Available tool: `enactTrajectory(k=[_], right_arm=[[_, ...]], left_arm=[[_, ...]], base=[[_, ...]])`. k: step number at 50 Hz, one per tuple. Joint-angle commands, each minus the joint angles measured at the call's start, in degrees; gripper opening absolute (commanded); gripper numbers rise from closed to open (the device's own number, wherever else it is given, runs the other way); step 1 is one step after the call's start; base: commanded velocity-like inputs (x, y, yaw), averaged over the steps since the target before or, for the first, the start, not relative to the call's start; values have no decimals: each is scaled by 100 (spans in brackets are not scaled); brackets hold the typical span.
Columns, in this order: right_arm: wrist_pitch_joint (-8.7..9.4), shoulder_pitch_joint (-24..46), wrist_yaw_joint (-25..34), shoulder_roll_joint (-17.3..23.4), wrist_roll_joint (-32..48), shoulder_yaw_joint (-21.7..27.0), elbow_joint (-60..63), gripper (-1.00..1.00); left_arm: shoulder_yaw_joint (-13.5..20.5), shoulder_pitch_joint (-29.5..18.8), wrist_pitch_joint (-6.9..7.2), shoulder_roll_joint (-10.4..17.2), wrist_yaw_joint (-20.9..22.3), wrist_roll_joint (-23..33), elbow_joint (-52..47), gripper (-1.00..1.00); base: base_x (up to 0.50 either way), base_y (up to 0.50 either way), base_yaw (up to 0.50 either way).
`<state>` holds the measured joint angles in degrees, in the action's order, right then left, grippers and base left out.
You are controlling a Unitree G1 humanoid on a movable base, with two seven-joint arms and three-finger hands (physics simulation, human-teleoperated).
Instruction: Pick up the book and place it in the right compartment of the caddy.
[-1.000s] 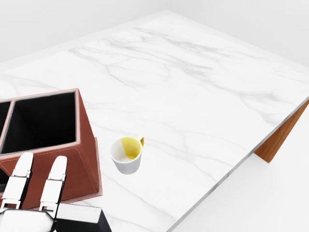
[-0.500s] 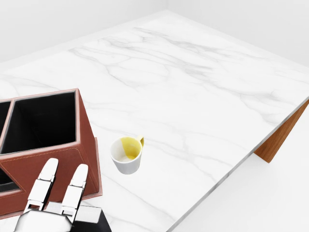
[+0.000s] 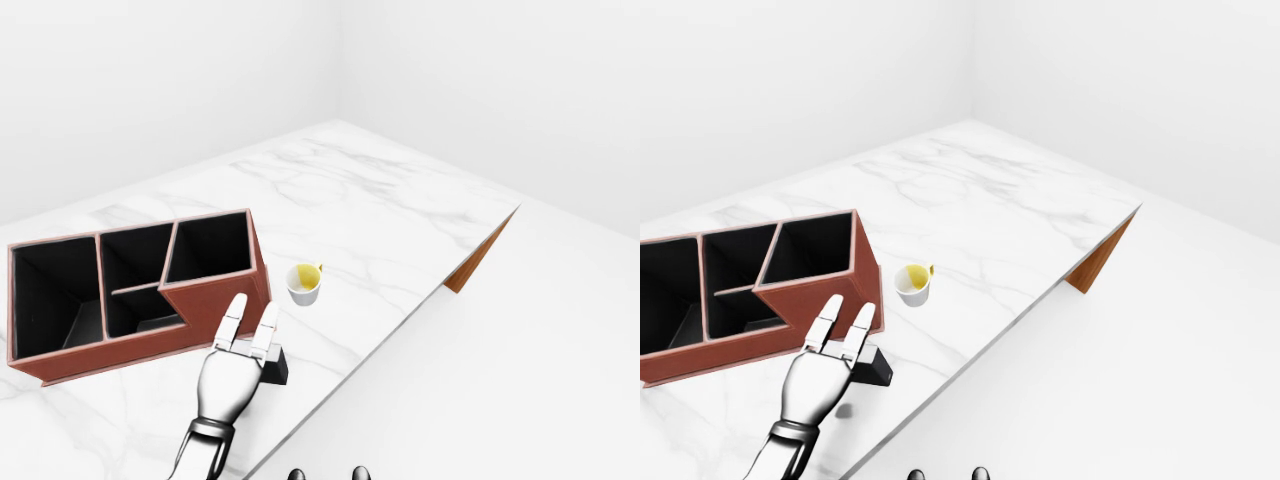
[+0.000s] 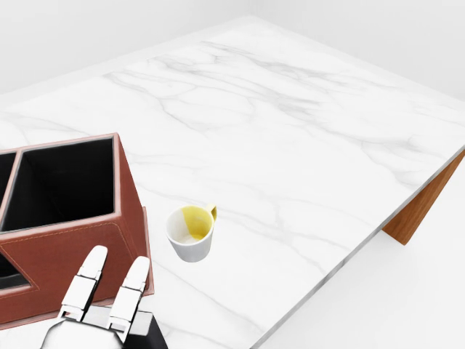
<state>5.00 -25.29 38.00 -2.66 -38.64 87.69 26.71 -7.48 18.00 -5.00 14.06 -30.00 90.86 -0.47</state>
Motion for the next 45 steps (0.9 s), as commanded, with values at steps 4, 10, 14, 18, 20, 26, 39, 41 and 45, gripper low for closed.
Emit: enactTrajectory(k=[4, 10, 14, 18, 20, 26, 39, 41, 45], right_arm=[[0, 2, 13, -9, 20, -3, -11, 100], [0, 9, -4, 1, 42, -19, -12, 100], [0, 7, -5, 0, 46, -25, -3, 100], [0, -1, -6, -4, 34, -13, 14, 100], [0, 4, -10, 0, 41, -12, 20, 100], [0, 9, -6, 9, 37, -17, -10, 100], [0, -12, -6, -9, 16, -18, 24, 100], [0, 16, 25, -10, 82, -48, -43, 100], [0, -7, -8, -4, 46, -28, 23, 100]], left_arm=[[-34, -7, 0, 7, 0, -209, -8, 100], [-15, -31, 0, -24, 0, -282, -30, 100], [-7, -42, 0, -41, 0, -343, -35, 100], [42, -31, 0, -59, 0, -459, -113, 100], [66, -32, 0, -76, 0, -507, -145, 100], [83, -92, 0, -119, 0, -538, -57, 100], [28, -110, 0, -159, 0, -553, -49, 100], [-3, -132, 0, -172, 0, -532, -17, 100], [-42, -220, 0, -196, 0, -519, 81, 100]], base=[[0, 0, 0], [0, 0, 0], [0, 0, 0], [0, 0, 0], [0, 0, 0], [0, 0, 0], [0, 0, 0], [0, 0, 0], [0, 0, 0]])
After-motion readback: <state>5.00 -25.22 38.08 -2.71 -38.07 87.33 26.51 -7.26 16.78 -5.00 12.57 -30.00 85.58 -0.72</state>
